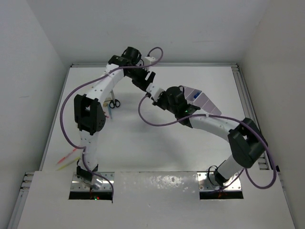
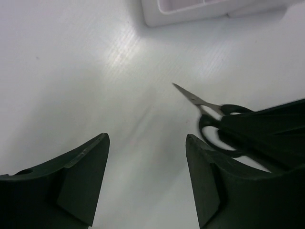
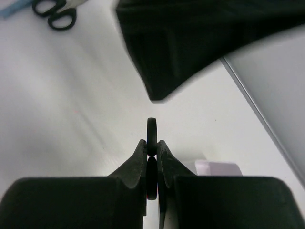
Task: Sort the stationery into containers
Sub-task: Place the scissors in the storage box.
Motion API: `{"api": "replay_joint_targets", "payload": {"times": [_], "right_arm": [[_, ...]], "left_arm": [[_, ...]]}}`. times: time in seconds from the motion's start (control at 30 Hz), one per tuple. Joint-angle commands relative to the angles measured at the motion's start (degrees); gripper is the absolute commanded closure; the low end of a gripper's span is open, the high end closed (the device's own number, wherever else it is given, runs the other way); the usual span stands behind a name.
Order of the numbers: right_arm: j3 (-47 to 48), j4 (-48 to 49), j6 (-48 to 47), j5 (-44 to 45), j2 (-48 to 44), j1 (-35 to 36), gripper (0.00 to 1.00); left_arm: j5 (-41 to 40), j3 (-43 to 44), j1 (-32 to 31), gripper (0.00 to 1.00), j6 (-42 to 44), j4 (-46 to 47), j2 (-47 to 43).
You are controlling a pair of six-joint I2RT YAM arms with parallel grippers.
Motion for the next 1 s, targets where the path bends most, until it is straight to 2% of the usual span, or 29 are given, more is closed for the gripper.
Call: {"api": "replay_joint_targets", "payload": {"times": [0.0, 0.07, 0.1, 0.13, 0.23, 0.27, 0.37, 0.4, 0.63, 0.77, 0.97], "right_arm": [[4.19, -5.32, 16.23, 0.79, -8.01, -2.03, 1.00], [8.06, -12.45, 27.18, 2.72, -12.67, -4.40, 1.00], [10.86, -19.19, 30.13, 4.03, -14.33, -5.20, 1.00], [11.67, -21.86, 34.42, 7.96, -17.57, -5.81, 1.00], [10.55, -28.73, 40.15, 16.24, -24.51, -8.80, 1.00], [9.93, -31.44, 41.40, 22.53, -25.85, -10.37, 1.00], [5.37, -34.80, 46.15, 33.44, -29.37, -13.36, 1.00], [4.75, -35.24, 47.20, 34.71, -29.64, -14.25, 1.00], [0.52, -31.21, 55.99, 34.28, -28.33, -22.15, 1.00], [-1.50, -25.86, 57.40, 31.48, -26.05, -24.62, 1.00], [-1.76, -22.16, 59.42, 27.18, -20.77, -26.38, 1.00]], "left_arm": [[-0.08, 1.71, 3.49, 0.37, -4.96, 3.66, -4.49], [-2.01, 0.39, 5.87, 0.36, -7.25, 7.79, -6.08], [-5.50, -0.57, 6.48, 0.36, -9.00, 8.85, -7.30], [-7.54, -0.93, 7.53, 0.35, -9.72, 9.91, -7.75], [-13.18, -1.90, 9.56, 0.35, -11.22, 10.53, -8.20], [-13.88, -2.33, 10.09, 0.35, -11.83, 10.62, -8.37], [-14.15, -5.49, 12.02, 0.35, -12.88, 11.76, -8.72], [-13.98, -6.89, 12.29, 0.35, -13.06, 11.94, -8.72], [-17.04, -11.21, 13.43, 0.35, -12.01, 12.64, -9.69], [-20.13, -16.03, 14.05, 0.35, -11.75, 13.69, -11.00], [-20.74, -18.51, 14.84, 0.35, -11.40, 14.40, -10.92]]}}
